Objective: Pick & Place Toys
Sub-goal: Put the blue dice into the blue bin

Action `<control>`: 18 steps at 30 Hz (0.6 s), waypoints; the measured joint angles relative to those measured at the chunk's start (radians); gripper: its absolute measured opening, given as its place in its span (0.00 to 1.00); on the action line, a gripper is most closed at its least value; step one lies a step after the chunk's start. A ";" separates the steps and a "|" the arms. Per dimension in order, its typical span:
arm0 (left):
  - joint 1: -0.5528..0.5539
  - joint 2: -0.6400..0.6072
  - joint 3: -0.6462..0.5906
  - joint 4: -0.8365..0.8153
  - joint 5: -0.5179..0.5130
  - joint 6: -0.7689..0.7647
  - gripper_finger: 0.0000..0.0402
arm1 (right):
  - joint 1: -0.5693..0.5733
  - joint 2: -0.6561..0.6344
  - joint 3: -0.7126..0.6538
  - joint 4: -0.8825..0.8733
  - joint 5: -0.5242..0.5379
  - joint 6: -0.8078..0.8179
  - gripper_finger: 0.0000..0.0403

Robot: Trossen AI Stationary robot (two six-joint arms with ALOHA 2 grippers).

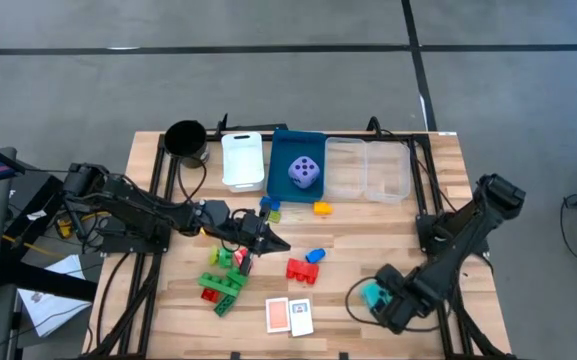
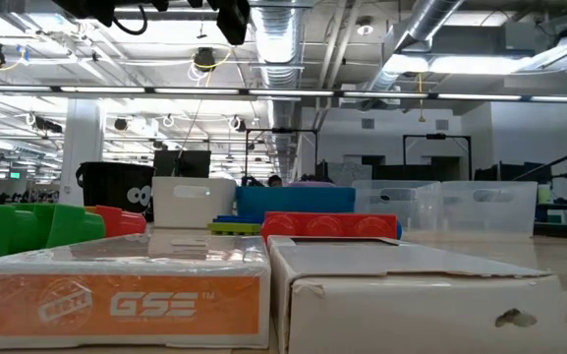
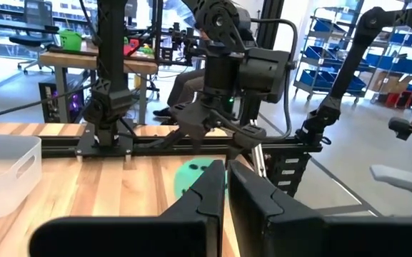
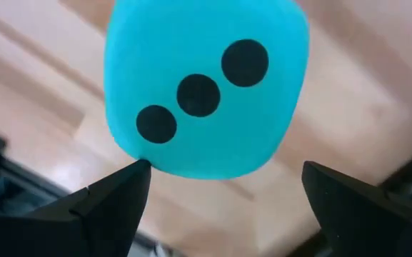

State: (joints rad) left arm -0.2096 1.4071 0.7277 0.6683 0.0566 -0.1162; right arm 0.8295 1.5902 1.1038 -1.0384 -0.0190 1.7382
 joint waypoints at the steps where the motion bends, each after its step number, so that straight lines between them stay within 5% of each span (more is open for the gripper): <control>1: 0.000 0.000 0.000 0.000 0.000 0.000 0.03 | -0.014 0.000 0.000 -0.007 0.015 -0.025 0.89; 18: 0.000 0.000 0.000 0.000 0.000 -0.001 0.03 | -0.372 0.002 -0.003 0.040 0.277 -0.594 0.88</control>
State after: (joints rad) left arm -0.2096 1.4071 0.7277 0.6685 0.0566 -0.1169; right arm 0.4577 1.5925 1.1004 -0.9989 0.2583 1.1444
